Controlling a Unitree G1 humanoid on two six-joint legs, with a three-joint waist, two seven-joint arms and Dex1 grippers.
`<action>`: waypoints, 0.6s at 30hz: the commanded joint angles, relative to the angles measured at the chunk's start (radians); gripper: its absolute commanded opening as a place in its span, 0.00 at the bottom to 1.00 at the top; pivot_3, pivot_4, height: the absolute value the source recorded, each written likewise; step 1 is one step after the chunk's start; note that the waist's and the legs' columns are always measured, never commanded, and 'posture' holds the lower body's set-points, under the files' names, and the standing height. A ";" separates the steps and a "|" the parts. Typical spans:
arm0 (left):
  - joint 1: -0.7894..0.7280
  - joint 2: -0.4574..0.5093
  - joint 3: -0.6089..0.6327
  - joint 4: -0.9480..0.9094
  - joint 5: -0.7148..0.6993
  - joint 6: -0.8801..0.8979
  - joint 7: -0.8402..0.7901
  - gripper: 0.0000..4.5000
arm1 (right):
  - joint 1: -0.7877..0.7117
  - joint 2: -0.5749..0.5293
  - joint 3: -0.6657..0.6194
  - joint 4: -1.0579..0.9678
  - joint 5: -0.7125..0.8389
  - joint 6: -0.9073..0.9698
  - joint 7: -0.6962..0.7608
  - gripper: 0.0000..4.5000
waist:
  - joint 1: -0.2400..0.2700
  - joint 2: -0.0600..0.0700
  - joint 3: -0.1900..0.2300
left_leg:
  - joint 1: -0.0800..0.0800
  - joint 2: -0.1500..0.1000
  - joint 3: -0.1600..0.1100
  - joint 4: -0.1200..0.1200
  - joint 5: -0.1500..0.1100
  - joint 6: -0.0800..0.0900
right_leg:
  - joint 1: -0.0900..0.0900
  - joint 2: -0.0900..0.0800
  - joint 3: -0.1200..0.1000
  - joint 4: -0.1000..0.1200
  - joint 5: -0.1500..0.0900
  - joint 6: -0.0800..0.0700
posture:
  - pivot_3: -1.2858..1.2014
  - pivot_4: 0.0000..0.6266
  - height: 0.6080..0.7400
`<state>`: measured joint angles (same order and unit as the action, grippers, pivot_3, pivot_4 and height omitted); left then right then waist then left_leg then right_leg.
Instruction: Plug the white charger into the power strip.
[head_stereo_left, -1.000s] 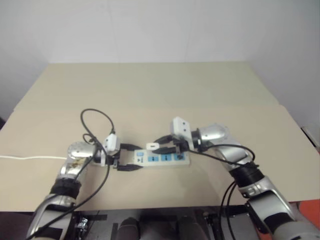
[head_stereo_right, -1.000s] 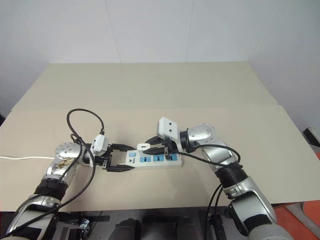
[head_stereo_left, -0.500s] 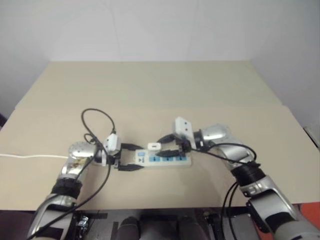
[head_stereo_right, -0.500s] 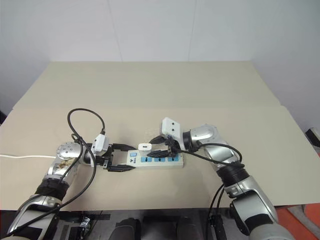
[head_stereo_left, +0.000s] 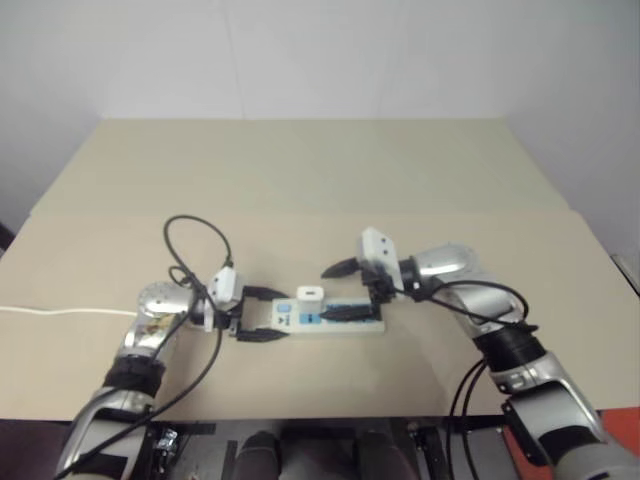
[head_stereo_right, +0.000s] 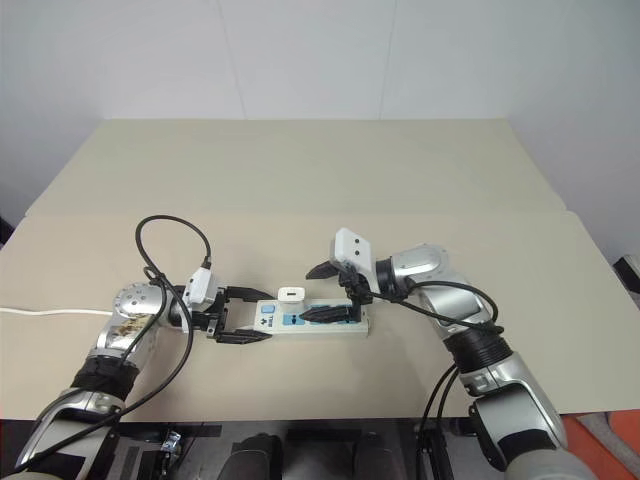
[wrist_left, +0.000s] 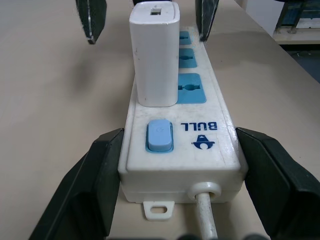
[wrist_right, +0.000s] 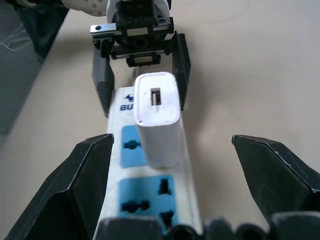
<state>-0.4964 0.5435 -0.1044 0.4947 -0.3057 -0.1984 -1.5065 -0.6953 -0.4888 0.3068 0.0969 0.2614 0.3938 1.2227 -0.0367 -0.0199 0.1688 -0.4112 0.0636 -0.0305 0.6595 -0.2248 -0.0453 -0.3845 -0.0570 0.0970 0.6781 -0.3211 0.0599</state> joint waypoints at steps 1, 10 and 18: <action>0.002 0.007 -0.013 -0.024 0.012 0.033 -0.003 0.79 | 0.008 -0.006 -0.053 -0.041 0.022 -0.024 -0.016 1.00 | 0.000 0.000 0.000 | 0.000 0.000 0.000 0.000 0.000 0.000 | 0.000 0.000 0.000 0.000 0.000 0.000 | 0.52 0.24 1.00; 0.054 0.023 0.048 -0.223 -0.097 0.135 0.008 0.99 | 0.056 -0.068 -0.119 -0.078 0.051 -0.023 0.011 1.00 | -0.002 0.000 0.001 | -0.004 0.000 0.000 0.000 0.000 0.000 | -0.003 0.000 0.000 -0.001 0.000 0.000 | 0.52 0.24 1.00; 0.146 0.271 0.244 -0.448 -0.343 0.437 -0.079 0.99 | 0.177 -0.231 -0.249 -0.141 0.120 -0.027 0.068 1.00 | -0.010 -0.001 0.003 | -0.004 0.001 0.000 -0.001 0.000 0.000 | -0.003 0.000 0.000 -0.002 0.000 0.000 | 0.52 0.24 1.00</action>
<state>-0.3692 0.7596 0.0798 0.0746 -0.6014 0.1968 -1.5381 -0.5317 -0.6813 0.1146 -0.0054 0.3627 0.3822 1.2680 -0.0465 -0.0204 0.1718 -0.4150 0.0644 -0.0305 0.6588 -0.2249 -0.0452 -0.3877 -0.0568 0.0972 0.6759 -0.3212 0.0598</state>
